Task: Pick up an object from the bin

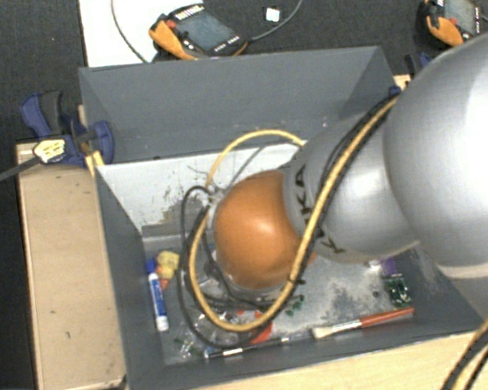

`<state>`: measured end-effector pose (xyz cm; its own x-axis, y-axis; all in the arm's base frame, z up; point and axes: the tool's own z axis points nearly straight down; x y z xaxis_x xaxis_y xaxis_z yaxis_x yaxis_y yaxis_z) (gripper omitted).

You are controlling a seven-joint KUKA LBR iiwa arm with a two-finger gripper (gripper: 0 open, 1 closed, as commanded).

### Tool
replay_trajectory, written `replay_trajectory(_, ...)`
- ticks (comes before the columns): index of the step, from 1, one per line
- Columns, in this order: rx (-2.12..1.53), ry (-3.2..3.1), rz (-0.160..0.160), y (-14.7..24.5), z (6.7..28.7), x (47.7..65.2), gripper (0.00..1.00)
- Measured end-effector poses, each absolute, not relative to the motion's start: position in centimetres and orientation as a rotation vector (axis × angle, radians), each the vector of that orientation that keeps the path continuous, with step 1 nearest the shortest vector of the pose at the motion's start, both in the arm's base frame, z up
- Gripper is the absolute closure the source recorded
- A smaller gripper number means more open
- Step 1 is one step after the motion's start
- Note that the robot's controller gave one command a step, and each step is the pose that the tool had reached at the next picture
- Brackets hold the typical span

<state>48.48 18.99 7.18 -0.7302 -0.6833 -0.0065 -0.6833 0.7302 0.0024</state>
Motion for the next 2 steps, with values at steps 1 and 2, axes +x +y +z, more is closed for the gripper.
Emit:
replay_trajectory(1, -1.155, 2.928, 0.007, 18.9, 8.5, 48.2, 1.00)
replay_trajectory(2, -1.147, 2.918, 0.007, 19.0, 12.2, 48.5, 1.00)
